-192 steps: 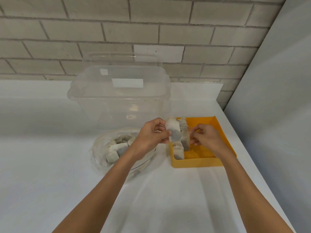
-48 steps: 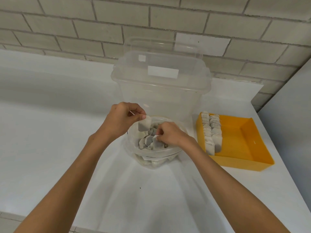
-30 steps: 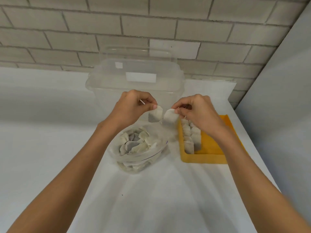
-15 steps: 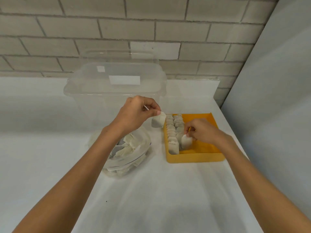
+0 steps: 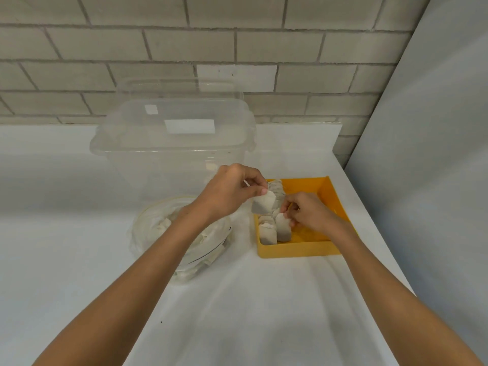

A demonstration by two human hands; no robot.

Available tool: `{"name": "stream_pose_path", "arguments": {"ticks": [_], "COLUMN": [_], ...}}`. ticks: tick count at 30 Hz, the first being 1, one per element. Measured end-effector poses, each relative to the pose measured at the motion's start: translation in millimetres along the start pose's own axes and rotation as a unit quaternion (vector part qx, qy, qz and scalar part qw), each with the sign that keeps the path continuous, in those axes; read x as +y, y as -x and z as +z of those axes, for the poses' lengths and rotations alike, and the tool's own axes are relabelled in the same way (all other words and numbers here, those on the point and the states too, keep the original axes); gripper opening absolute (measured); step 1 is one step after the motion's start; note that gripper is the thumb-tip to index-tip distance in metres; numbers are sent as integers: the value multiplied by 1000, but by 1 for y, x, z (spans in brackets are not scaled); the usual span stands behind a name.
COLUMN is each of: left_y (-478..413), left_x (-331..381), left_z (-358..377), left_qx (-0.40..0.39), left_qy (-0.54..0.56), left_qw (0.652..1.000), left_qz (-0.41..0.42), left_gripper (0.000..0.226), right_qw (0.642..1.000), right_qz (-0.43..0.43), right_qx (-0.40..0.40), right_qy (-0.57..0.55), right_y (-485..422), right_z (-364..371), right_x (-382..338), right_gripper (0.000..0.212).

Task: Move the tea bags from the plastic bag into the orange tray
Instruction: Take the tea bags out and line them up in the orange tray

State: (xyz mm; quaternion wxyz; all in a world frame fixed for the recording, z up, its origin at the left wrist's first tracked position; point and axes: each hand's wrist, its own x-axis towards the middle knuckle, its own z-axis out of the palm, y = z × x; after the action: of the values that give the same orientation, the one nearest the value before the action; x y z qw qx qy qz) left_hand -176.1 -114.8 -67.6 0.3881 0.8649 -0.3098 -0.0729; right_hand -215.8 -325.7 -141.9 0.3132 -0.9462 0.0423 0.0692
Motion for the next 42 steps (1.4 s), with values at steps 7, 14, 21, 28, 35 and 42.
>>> {"name": "stream_pose_path", "arguments": {"ticks": [7, 14, 21, 28, 35, 42], "left_y": [-21, -34, -32, -30, -22, 22], "left_x": [11, 2, -3, -6, -3, -4], "left_z": [43, 78, 89, 94, 81, 3], "left_qx": [-83, -162, -122, -88, -64, -93], "left_qy": [4, -39, -178, -293, -254, -122], "left_qw": [996, 986, 975, 952, 965, 987], "left_qz": [26, -32, -44, -2, 8, -45], "left_gripper": [5, 15, 15, 19, 20, 16], "right_qw": [999, 996, 995, 994, 995, 993], "right_qz": [17, 39, 50, 51, 24, -53], "right_qx": [23, 56, 60, 64, 73, 69], "right_qy": [-36, -55, -60, -68, -65, -82], "right_y": [10, 19, 26, 30, 33, 31], "right_z": [-16, -33, -33, -32, -36, -35], "right_x": [7, 18, 19, 14, -4, -63], "right_gripper": [22, 16, 15, 12, 11, 15]}}
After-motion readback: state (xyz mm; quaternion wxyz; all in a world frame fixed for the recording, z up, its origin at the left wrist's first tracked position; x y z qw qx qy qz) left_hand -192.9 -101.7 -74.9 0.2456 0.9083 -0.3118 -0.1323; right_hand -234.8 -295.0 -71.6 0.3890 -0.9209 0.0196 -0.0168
